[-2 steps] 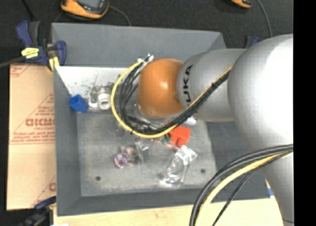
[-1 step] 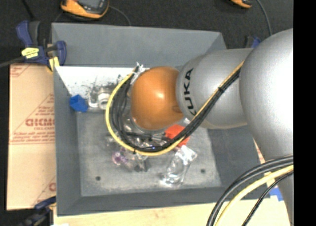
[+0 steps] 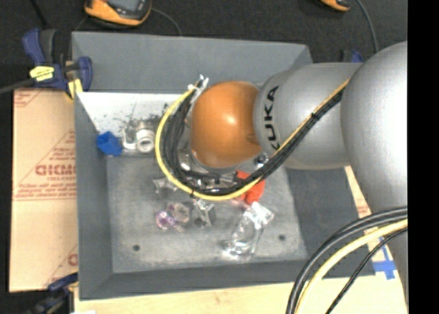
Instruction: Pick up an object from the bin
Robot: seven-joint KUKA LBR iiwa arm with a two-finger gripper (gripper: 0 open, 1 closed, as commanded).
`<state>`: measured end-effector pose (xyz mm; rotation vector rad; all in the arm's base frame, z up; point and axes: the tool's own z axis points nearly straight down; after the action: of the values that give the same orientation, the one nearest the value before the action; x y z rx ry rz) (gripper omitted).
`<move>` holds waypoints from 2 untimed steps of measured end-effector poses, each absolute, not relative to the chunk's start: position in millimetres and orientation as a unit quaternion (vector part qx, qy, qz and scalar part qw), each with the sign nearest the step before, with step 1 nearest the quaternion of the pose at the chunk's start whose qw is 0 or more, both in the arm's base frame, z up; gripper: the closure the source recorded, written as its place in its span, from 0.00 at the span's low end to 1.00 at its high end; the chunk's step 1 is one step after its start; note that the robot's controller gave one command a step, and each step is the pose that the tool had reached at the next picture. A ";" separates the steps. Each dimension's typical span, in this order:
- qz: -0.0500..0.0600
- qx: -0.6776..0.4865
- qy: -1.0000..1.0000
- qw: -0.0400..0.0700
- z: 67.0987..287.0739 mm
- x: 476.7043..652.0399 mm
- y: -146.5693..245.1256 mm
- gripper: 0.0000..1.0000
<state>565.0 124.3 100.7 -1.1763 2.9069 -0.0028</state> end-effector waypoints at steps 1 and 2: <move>0.001 -0.309 0.951 0.000 69.6 553.8 133.3 0.00; 0.001 -0.308 0.951 0.001 70.3 554.9 132.9 0.00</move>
Offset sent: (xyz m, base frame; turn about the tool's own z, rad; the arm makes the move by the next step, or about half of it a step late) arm -0.0113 0.0090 -0.0307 0.1408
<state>554.9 132.9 70.3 -0.9675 2.9863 0.0043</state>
